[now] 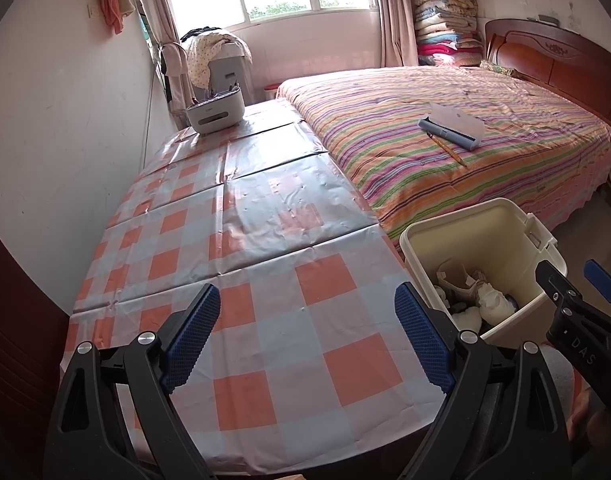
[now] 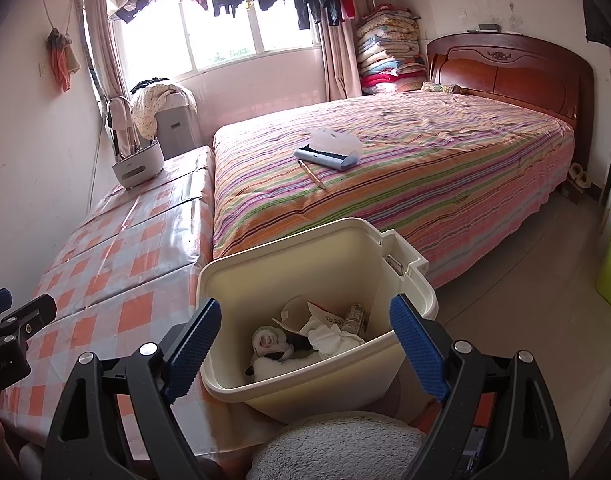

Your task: Collect trash

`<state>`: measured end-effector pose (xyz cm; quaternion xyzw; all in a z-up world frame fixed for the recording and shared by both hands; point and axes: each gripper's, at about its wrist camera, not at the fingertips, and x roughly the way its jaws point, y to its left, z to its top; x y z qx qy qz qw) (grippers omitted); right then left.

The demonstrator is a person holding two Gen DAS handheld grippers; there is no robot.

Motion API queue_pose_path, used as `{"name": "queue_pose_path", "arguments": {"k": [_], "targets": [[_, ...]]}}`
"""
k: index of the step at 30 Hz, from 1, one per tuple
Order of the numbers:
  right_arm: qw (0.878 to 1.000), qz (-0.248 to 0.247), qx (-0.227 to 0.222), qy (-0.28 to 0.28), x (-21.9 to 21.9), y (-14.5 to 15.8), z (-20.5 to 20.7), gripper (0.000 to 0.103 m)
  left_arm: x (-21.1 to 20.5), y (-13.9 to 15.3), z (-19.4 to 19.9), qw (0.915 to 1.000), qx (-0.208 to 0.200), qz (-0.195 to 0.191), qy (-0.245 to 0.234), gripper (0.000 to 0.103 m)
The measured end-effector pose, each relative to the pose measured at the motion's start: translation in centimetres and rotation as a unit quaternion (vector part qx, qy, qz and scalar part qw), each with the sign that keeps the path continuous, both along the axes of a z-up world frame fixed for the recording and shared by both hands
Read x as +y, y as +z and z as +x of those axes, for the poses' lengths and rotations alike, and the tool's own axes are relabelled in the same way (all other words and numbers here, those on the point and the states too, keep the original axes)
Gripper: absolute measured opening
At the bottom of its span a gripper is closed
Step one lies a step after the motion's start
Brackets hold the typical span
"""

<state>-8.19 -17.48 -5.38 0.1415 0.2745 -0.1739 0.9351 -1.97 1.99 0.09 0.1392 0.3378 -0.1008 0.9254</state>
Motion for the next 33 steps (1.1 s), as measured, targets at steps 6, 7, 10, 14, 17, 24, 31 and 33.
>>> {"name": "queue_pose_path", "arguments": {"k": [6,7,10,14,17,24,31,33], "targets": [[1.000,0.003,0.003,0.001,0.0,-0.3,0.0,0.084,-0.2,0.1,-0.1,1.0000,0.000,0.002,-0.004,0.088],[1.000,0.003,0.003,0.001,-0.1,-0.3,-0.1,0.084,-0.3,0.1,-0.1,1.0000,0.000,0.003,-0.005,0.088],[1.000,0.005,0.003,0.001,-0.1,-0.3,-0.1,0.084,-0.5,0.1,-0.3,1.0000,-0.002,0.006,-0.007,0.088],[1.000,0.006,0.004,0.001,-0.2,-0.3,0.0,0.084,-0.6,0.1,-0.4,0.9999,-0.002,0.007,-0.010,0.088],[1.000,0.006,0.004,0.001,-0.3,-0.3,-0.1,0.084,-0.7,0.0,-0.5,0.9999,-0.002,0.009,-0.012,0.088],[1.000,0.009,0.008,0.002,-0.3,-0.6,-0.1,0.084,-1.0,-0.1,-0.7,0.9998,-0.003,0.011,-0.017,0.088],[1.000,0.012,0.009,0.002,-0.5,-0.7,-0.4,0.084,-1.4,-0.1,-0.9,0.9996,-0.008,0.016,-0.023,0.088],[1.000,0.012,0.010,0.002,-0.5,-0.8,-0.4,0.084,-1.6,-0.1,-1.0,0.9995,-0.006,0.017,-0.026,0.088]]}}
